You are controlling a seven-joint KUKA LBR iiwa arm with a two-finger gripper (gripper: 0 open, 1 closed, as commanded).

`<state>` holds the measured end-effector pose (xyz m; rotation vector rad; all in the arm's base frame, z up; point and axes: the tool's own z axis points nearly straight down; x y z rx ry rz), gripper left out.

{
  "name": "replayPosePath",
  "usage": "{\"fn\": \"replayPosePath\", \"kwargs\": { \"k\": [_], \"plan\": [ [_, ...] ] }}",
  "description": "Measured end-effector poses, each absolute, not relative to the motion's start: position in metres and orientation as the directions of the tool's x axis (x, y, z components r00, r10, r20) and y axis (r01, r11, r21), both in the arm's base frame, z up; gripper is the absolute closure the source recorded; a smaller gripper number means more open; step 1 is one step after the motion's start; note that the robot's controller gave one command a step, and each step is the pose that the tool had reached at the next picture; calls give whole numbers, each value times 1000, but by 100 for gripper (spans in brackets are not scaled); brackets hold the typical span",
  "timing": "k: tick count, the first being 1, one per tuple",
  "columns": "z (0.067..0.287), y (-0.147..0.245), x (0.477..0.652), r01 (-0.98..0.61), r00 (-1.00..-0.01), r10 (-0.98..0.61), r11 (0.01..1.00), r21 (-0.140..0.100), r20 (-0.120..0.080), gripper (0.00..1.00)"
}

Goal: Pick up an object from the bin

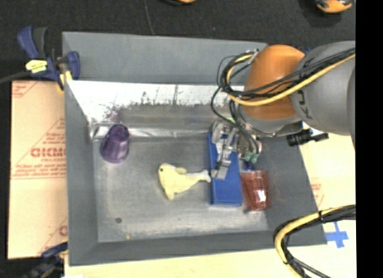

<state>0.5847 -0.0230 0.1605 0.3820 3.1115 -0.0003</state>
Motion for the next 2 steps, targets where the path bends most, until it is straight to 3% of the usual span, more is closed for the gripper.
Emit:
{"fn": "replayPosePath", "kwargs": {
  "k": [1, 2],
  "plan": [
    [143, 7, 591, 150, -989, 150, 989, 0, -8, 0],
    [129, 35, 568, -4, -1000, -4, 1000, -1, -7, 0]
  ]
}}
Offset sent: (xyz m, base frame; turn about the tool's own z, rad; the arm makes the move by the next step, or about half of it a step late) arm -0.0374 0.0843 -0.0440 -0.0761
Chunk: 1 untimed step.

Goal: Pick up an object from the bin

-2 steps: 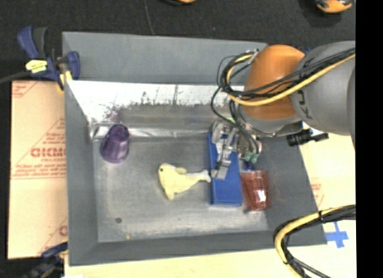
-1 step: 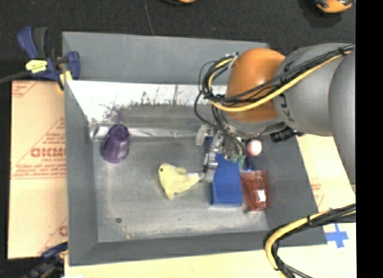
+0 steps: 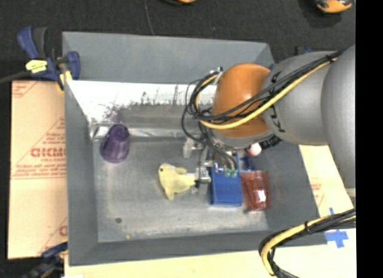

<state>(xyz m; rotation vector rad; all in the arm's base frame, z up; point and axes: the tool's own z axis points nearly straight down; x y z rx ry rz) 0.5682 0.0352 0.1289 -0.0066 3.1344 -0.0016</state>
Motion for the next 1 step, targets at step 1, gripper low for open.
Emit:
{"fn": "replayPosePath", "kwargs": {
  "k": [1],
  "plan": [
    [99, 59, 558, 159, -987, 159, 987, 1, -9, 0]
  ]
}}
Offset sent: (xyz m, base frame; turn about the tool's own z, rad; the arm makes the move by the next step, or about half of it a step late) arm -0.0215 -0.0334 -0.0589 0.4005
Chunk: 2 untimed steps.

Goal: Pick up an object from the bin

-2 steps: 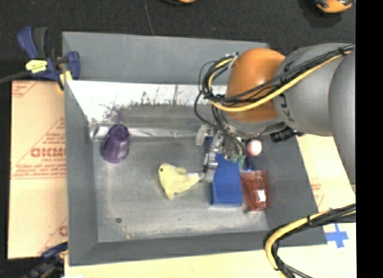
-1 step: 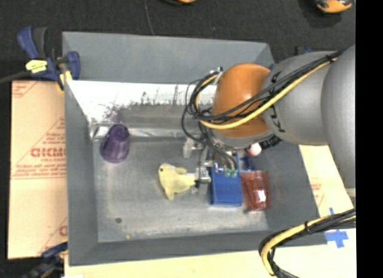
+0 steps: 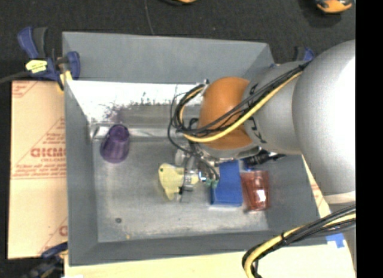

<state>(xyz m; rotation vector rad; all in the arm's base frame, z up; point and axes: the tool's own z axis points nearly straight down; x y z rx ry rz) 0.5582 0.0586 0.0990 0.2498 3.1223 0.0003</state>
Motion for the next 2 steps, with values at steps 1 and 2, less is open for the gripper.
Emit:
{"fn": "replayPosePath", "kwargs": {
  "k": [1, 2],
  "plan": [
    [86, 38, 554, 37, -999, 37, 999, -1, -10, 0],
    [71, 41, 553, 3, -1000, 3, 1000, 1, -8, 100]
  ]
}}
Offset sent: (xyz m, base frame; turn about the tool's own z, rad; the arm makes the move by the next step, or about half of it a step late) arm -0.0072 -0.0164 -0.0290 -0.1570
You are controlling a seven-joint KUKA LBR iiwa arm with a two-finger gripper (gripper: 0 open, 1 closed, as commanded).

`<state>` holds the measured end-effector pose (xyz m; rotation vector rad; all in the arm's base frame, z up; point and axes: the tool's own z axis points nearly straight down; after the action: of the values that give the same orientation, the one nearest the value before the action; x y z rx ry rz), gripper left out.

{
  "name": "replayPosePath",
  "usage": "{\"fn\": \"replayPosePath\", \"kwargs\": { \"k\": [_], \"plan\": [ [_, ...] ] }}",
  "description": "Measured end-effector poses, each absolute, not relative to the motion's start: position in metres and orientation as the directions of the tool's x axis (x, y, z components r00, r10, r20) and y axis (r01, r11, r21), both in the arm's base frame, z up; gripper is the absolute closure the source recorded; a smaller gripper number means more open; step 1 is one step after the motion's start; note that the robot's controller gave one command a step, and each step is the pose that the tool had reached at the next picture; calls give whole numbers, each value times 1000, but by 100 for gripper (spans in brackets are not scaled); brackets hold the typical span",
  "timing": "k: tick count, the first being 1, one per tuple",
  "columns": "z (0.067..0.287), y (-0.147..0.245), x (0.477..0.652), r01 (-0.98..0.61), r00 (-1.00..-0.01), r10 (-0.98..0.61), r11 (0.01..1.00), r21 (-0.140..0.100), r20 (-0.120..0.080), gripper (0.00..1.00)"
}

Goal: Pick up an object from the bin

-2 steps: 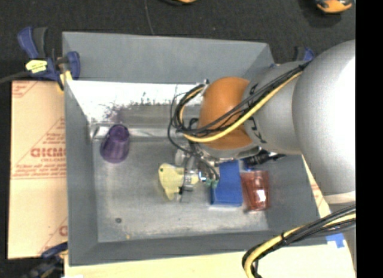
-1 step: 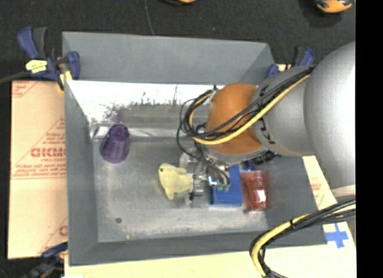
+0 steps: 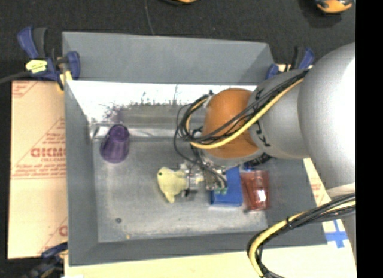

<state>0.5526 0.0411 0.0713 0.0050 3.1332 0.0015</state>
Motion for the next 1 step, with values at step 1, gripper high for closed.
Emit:
{"fn": "replayPosePath", "kwargs": {
  "k": [1],
  "plan": [
    [72, 41, 553, 2, -1000, 2, 1000, 1, -9, 100]
  ]
}}
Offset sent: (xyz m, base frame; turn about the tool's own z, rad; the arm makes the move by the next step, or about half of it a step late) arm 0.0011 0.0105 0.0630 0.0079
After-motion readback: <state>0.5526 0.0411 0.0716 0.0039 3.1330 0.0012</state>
